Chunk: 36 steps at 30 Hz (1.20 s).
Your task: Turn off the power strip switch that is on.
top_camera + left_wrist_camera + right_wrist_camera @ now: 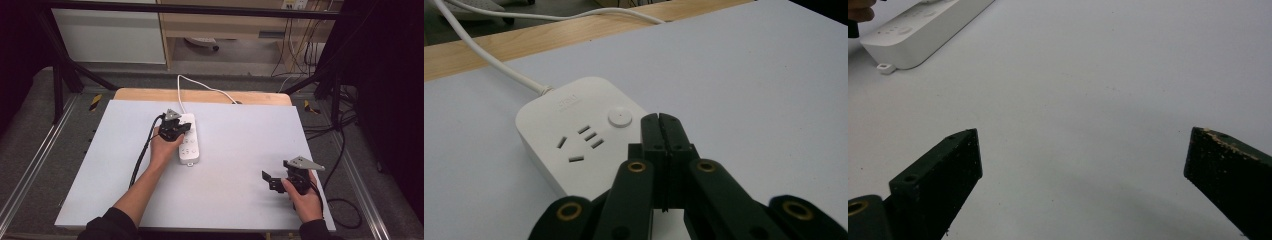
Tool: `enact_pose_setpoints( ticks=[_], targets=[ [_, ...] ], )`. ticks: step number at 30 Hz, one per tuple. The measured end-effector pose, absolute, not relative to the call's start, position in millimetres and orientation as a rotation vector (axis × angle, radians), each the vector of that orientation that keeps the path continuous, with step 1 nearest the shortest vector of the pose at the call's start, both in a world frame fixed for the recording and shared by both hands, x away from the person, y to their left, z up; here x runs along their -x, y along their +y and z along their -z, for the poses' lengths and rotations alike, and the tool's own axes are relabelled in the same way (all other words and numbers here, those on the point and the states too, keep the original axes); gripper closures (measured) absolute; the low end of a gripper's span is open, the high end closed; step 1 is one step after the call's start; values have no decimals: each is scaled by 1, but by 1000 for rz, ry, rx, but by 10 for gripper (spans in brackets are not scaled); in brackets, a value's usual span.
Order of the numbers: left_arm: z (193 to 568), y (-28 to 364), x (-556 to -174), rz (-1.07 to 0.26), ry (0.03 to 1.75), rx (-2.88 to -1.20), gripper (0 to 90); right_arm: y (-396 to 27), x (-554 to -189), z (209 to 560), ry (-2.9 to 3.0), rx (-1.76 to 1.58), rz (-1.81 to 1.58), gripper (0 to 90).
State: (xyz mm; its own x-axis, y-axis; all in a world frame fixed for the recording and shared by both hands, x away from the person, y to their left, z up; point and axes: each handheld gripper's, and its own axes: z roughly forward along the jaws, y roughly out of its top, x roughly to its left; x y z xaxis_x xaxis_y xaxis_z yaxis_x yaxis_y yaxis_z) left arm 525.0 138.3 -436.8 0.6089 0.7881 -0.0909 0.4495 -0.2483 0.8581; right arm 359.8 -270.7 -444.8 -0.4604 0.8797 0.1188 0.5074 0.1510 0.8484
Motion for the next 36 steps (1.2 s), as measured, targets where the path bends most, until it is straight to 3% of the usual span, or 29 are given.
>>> enact_pose_setpoints(
  ticks=[36],
  targets=[
    [440, 132, -523, -462, 972, -1917, 900, -270, -360, 445, 2043, -1322, -1227, 25]
  ],
)
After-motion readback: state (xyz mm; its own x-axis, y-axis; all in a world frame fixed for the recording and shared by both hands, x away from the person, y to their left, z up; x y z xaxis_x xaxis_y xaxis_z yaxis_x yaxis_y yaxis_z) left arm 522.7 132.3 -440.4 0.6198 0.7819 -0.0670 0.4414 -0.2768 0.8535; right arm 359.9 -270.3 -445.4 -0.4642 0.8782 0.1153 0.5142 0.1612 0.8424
